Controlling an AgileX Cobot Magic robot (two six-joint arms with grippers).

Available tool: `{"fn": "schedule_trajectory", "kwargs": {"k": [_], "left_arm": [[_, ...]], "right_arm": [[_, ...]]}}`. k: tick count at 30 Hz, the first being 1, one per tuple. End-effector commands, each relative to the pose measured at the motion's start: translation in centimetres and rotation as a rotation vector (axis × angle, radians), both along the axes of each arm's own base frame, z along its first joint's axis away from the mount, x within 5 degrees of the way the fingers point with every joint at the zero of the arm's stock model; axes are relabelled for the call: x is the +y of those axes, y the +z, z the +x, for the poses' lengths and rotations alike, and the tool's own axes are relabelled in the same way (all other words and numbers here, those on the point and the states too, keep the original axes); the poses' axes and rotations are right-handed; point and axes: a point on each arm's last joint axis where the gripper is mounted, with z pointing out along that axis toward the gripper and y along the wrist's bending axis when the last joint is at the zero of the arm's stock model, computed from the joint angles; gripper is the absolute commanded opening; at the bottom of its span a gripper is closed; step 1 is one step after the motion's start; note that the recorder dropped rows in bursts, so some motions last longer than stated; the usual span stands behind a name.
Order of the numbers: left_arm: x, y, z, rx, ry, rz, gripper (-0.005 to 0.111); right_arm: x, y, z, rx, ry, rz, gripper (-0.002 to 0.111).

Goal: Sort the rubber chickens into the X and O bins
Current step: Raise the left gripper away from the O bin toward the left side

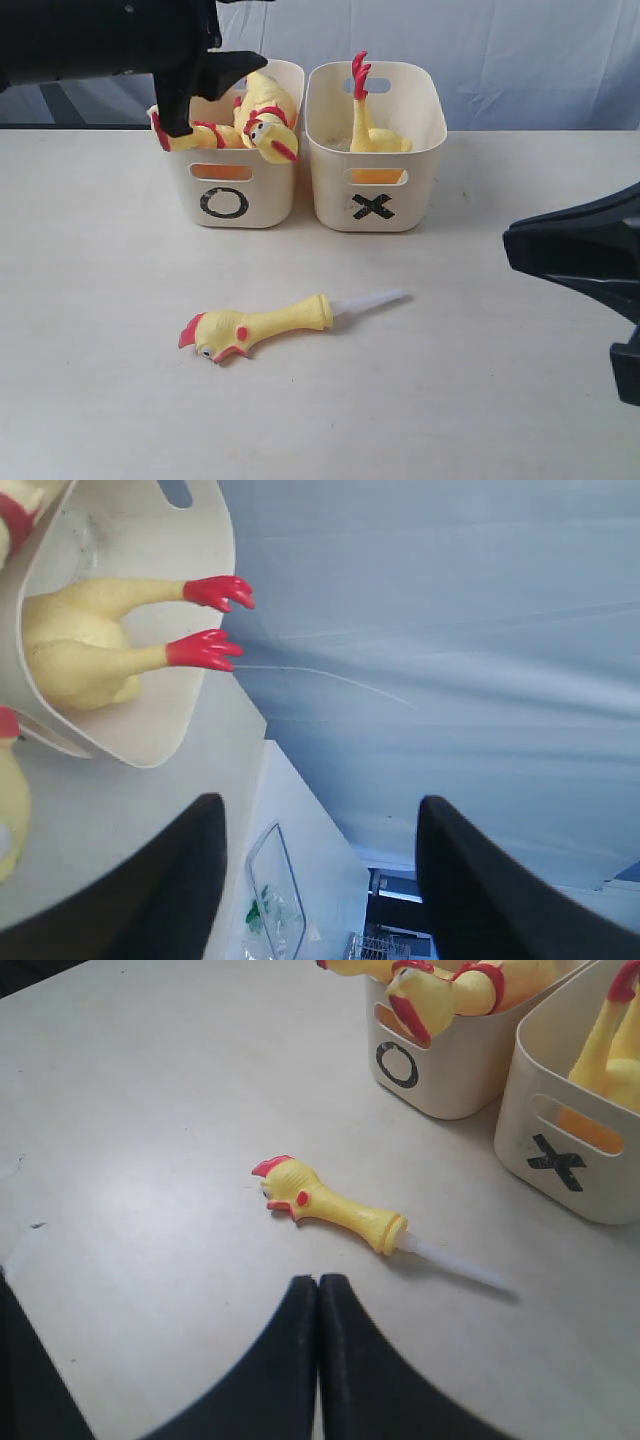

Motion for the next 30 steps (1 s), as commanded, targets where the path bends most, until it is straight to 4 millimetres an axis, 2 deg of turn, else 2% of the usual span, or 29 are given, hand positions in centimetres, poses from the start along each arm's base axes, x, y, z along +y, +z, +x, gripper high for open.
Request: {"fn": "schedule_trajectory", "kwargs": {"k": [1,7,10,12,18,25,30], "left_arm": [[0.7,2.0,-0.7,-0.082,0.018,0.031,0.054],[1.9,3.8,-1.9,-0.226,0.041,0.186,0.054],[2.2,4.4,-2.7,-0.311,0.009,0.289,0.049],[2.3,4.7,-3.3,-0.372,-0.047,0.383,0.040],[2.5,4.1,-5.7,-0.504,-0.314,0.722,0.001],[4.6,3.0,-8.3,-0.537,-0.600,1.149,0.000],[5.2,0.3,-9.7,-0.439,-0.798,1.210,0.000]], "right_arm": [[-0.1,0.0,-0.1,-0.002,0.003,0.001,-0.001],[-0.1,0.0,-0.2,-0.002,0.004,0.000,-0.001],[-0.1,0.0,-0.2,-0.002,0.004,0.000,-0.001],[-0.1,-0.1,-0.2,0.000,0.005,-0.006,-0.001],[-0.1,-0.1,-0.2,0.000,0.005,-0.006,-0.001],[-0.1,0.0,-0.1,-0.005,0.003,-0.003,-0.001],[-0.1,0.0,-0.1,-0.003,0.004,-0.004,-0.001]]}}
